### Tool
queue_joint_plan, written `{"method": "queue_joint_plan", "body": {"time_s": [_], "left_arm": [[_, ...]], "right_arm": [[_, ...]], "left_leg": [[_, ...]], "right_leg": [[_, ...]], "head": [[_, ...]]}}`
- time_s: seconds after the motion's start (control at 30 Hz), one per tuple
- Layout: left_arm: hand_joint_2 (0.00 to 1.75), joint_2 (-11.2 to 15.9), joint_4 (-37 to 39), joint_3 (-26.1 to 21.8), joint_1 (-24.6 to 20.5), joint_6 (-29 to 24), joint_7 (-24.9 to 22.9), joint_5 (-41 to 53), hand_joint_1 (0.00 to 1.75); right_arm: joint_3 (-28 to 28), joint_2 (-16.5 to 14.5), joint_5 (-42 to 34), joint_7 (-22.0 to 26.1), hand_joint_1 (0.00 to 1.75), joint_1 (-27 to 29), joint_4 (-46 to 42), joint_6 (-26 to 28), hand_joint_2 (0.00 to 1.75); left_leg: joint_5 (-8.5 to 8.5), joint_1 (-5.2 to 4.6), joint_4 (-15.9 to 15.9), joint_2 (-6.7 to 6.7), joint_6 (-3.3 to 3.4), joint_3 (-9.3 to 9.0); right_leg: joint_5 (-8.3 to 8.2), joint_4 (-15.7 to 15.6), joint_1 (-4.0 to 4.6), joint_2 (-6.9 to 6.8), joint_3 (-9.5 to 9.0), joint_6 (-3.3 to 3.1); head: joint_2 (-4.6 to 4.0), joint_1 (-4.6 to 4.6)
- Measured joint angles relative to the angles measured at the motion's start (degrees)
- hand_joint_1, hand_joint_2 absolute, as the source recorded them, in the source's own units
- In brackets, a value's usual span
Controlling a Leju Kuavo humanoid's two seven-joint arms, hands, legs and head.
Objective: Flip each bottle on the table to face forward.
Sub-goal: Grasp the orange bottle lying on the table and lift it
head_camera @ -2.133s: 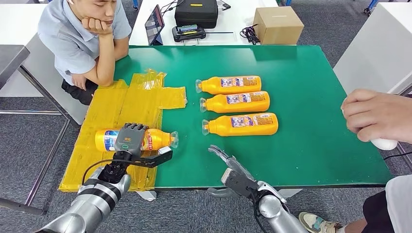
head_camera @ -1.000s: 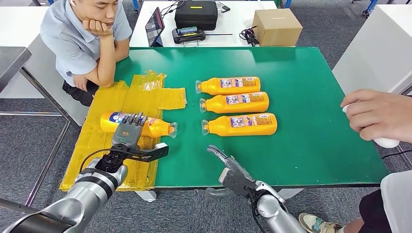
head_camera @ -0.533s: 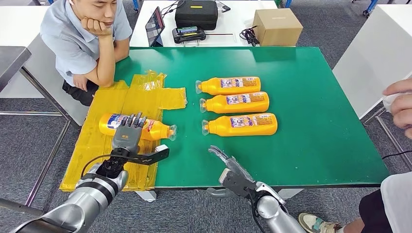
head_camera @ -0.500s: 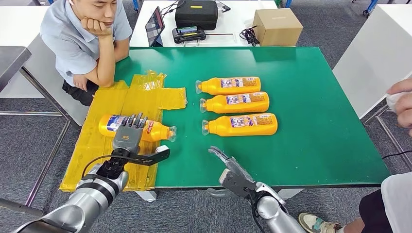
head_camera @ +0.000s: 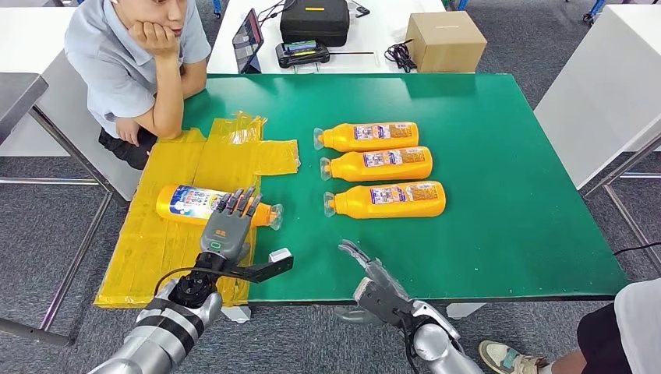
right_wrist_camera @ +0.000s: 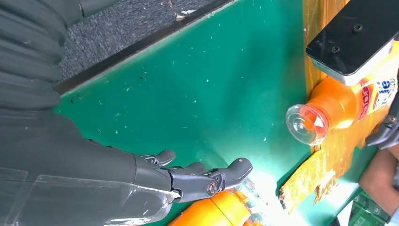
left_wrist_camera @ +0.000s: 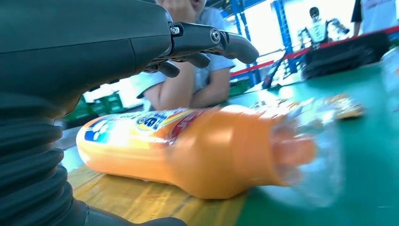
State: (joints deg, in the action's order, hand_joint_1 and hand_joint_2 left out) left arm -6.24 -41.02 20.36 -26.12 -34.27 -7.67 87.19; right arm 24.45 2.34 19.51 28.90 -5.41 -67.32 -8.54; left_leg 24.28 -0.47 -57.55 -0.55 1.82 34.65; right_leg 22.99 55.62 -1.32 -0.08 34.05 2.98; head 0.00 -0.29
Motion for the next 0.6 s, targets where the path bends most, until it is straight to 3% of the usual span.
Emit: {"method": "queue_joint_plan", "body": {"time_s": [0.07, 0.17, 0.3, 0.4, 0.53, 0.6], "left_arm": [[1.75, -0.2, -2.4, 0.1, 1.4, 0.1, 1.1, -1.4, 0.0], [1.75, -0.3, -8.1, 0.3, 4.6, 0.2, 3.2, -4.1, 0.0], [1.75, -0.3, -18.6, 1.0, 10.9, -0.8, 5.9, -8.6, 0.0], [1.75, -0.7, -25.7, 1.4, 15.9, -2.4, 9.1, -13.6, 0.0], [1.75, -1.9, -32.1, 1.6, 20.9, -4.6, 14.9, -23.4, 0.0], [1.75, -2.7, -33.9, 1.6, 22.6, -5.4, 18.1, -28.7, 0.0]], "right_arm": [[-0.3, 0.0, 0.0, 0.0, 0.0, 0.6, -0.7, 0.3, 0.0], [-1.4, -0.1, 0.5, 0.1, 0.0, 2.3, -2.9, 1.6, 0.0], [-3.5, -0.7, 1.2, 0.4, 0.0, 5.6, -8.2, 4.7, 1.75], [-5.3, -1.5, 1.3, 0.9, 0.0, 8.2, -12.9, 7.2, 1.75], [-7.2, -2.5, -0.2, 1.7, 0.0, 10.9, -18.2, 8.6, 0.0], [-8.0, -2.8, -1.1, 1.9, 0.0, 11.8, -20.1, 8.7, 0.0]], "left_leg": [[0.0, 0.0, 0.0, 0.0, 0.0, 0.01], [0.01, 0.0, 0.0, 0.0, 0.0, 0.03], [0.06, 0.0, 0.0, 0.01, -0.02, 0.09], [0.09, 0.0, 0.0, 0.0, -0.02, 0.13], [0.1, 0.0, 0.0, 0.0, -0.02, 0.15], [0.11, 0.0, 0.0, 0.0, -0.02, 0.15]], "right_leg": [[0.0, 0.0, 0.0, 0.0, 0.02, 0.0], [0.01, 0.0, 0.0, 0.0, 0.04, 0.0], [0.03, 0.0, 0.0, 0.0, 0.1, 0.0], [0.05, 0.0, 0.0, 0.01, 0.15, 0.0], [0.06, 0.0, 0.0, 0.0, 0.17, 0.0], [0.06, 0.0, 0.0, 0.0, 0.17, 0.0]], "head": [[0.0, -0.01], [0.0, -0.01], [0.0, -0.01], [0.0, -0.01], [0.0, -0.02], [0.0, -0.02]]}}
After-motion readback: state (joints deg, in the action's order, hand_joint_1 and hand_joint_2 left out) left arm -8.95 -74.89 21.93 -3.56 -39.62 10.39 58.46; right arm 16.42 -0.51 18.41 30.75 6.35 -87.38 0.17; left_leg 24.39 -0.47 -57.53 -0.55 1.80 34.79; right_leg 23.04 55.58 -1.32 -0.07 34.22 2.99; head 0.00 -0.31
